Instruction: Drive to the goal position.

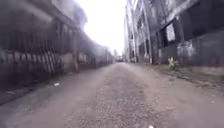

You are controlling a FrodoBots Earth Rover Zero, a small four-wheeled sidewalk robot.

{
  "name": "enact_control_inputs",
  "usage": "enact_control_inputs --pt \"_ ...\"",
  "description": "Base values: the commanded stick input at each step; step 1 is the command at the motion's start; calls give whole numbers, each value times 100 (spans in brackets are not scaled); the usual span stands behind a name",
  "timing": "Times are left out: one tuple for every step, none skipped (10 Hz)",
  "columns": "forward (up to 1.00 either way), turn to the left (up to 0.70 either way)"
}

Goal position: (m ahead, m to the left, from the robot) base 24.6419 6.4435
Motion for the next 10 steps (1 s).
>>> enact_control_inputs --pt "50 0" --pt "50 0" --pt "50 0" --pt "50 0" --pt "50 0" --pt "50 0" --pt "50 0" --pt "50 0" --pt "50 0" --pt "50 0"
